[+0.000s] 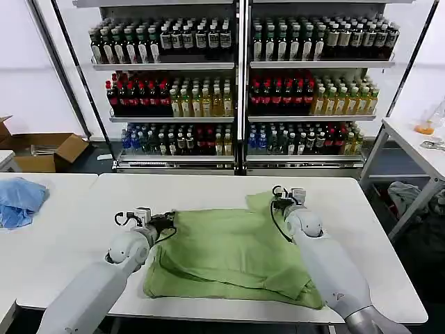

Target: Fold and organize the clothes.

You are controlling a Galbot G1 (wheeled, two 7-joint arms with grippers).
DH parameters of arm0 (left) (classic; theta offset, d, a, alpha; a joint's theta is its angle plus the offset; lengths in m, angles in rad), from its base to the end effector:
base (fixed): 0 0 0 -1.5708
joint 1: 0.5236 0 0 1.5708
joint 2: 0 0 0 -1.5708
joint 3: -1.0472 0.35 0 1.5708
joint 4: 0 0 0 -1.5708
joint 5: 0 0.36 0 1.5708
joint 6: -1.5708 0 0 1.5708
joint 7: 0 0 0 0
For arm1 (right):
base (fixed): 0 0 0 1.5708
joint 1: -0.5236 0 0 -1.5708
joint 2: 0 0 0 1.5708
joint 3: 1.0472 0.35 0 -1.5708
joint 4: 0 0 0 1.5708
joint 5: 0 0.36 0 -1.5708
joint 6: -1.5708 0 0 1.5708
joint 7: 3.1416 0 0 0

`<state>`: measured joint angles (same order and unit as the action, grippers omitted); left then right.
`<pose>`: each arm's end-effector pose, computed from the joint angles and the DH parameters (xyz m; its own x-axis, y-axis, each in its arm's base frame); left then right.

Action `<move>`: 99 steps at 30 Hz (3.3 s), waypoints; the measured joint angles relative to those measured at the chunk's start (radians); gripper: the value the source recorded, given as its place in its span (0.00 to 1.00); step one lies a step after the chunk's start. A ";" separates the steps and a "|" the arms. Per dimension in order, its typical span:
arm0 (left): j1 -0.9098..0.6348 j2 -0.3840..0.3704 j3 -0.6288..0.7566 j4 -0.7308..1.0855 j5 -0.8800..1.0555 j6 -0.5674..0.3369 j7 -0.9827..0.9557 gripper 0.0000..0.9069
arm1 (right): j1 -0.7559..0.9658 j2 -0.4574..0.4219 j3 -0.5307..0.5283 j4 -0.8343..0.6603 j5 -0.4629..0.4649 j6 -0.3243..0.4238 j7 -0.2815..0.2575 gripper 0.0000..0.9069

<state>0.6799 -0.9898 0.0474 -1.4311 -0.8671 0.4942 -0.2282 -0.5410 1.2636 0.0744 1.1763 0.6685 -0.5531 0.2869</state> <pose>0.4380 0.0586 -0.3032 -0.8050 0.1770 0.5663 0.1734 0.9830 -0.0608 0.5087 -0.0101 -0.3001 -0.8209 -0.0443 0.5694 -0.0247 0.9988 0.0421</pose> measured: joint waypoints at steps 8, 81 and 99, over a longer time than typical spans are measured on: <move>0.027 0.016 -0.034 -0.034 -0.042 -0.022 0.014 0.02 | -0.038 -0.021 0.005 0.069 -0.011 0.020 -0.005 0.00; 0.524 0.129 -0.324 -0.470 0.142 -0.081 0.008 1.00 | -0.819 -0.138 0.343 0.939 -0.110 -0.020 0.046 1.00; 0.648 -0.075 -0.327 -0.525 0.380 -0.174 -0.099 1.00 | -0.880 -0.141 0.360 0.974 -0.133 -0.009 0.052 1.00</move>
<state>1.3275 -1.0652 -0.2799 -1.9560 -0.4875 0.3206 -0.3272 -1.4208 1.1226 0.4347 2.1504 0.5357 -0.5622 0.3391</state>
